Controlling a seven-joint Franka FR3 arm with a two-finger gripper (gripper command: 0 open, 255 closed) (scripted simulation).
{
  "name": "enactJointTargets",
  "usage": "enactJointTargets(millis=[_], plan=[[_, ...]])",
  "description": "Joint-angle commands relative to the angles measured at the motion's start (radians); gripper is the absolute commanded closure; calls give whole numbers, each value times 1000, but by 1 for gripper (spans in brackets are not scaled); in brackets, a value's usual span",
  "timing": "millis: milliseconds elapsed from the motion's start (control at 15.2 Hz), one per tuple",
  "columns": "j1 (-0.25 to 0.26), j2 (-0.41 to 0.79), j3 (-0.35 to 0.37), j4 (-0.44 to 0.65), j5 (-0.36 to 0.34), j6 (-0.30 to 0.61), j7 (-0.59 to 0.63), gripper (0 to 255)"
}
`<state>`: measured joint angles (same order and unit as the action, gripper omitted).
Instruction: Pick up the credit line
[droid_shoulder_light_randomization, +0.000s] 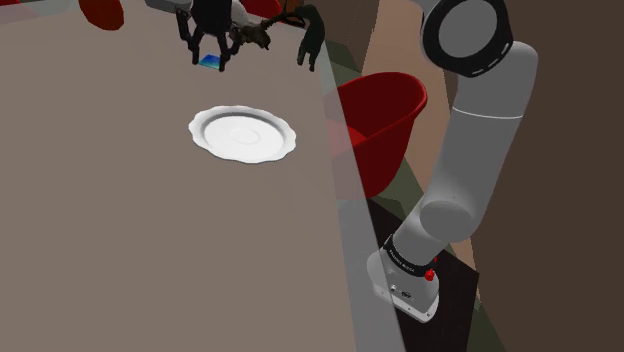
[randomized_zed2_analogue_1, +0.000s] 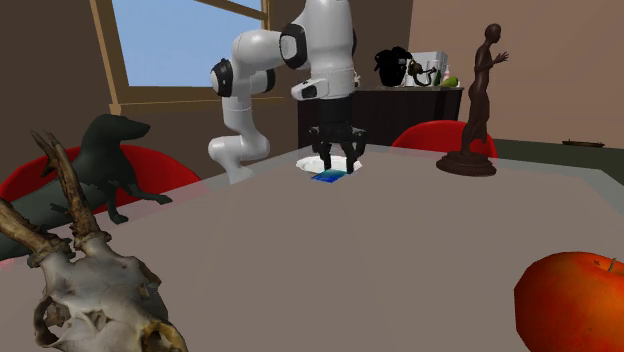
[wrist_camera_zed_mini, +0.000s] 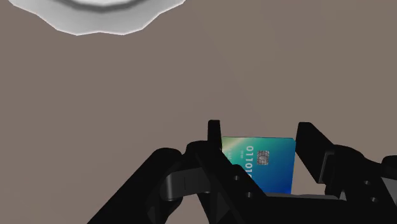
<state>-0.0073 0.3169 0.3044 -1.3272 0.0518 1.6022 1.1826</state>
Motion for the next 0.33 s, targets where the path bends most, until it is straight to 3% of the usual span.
enactJointTargets(millis=[0, 264], plan=[[4, 10, 1, 42, -3, -33, 6, 255], [8, 19, 2, 85, -6, -66, 11, 255]])
